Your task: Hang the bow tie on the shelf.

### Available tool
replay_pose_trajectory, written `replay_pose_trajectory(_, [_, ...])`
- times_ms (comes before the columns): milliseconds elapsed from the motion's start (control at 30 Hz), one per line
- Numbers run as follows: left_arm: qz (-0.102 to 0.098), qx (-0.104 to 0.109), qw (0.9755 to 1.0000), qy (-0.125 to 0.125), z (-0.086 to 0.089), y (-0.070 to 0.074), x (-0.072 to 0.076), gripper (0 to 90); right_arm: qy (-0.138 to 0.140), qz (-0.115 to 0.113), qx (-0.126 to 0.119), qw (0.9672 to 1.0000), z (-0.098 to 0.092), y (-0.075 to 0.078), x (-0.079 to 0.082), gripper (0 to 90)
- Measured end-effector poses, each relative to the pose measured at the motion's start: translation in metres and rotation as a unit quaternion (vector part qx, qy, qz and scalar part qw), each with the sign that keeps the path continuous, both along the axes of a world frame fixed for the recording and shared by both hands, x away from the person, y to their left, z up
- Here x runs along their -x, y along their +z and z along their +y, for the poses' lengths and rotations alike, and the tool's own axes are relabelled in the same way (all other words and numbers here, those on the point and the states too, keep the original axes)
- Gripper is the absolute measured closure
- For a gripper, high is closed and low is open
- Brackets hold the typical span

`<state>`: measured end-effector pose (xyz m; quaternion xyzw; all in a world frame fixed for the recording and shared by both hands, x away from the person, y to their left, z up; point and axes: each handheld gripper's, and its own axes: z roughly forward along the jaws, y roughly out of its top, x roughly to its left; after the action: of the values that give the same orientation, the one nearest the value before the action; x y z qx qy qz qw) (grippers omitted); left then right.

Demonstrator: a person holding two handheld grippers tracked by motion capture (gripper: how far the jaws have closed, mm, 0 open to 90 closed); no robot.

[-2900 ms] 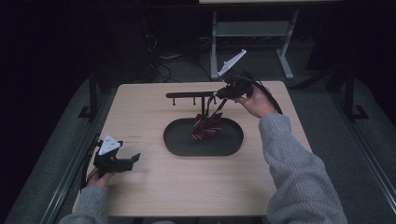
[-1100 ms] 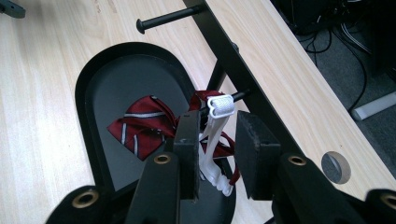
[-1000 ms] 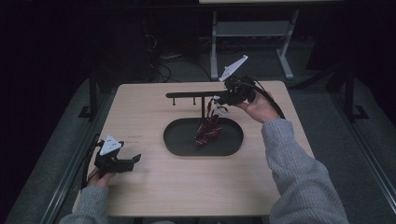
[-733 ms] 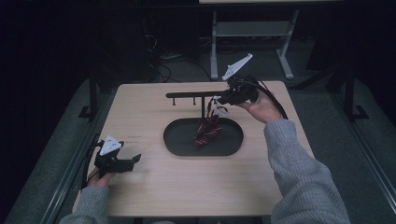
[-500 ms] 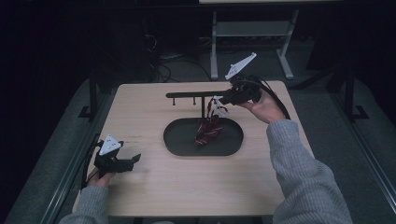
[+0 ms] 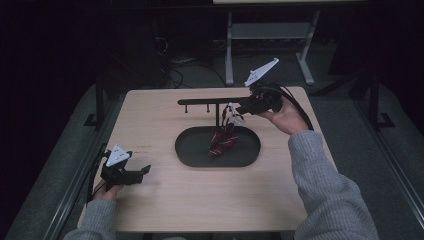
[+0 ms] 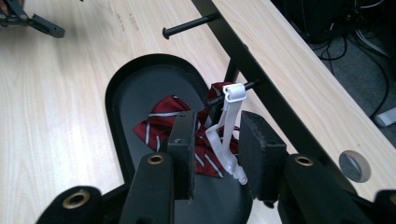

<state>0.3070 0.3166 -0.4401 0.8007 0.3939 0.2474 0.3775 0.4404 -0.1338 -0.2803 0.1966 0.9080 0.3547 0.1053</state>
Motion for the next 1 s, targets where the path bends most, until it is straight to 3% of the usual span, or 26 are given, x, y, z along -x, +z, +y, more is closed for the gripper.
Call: replay_pose_trajectory(1000, [0.000, -0.001, 1.0000, -0.002, 0.000, 0.000, 0.000, 13.0, -0.005, 0.021, -0.029, 0.9993, -0.023, -0.005, 0.018, 60.9])
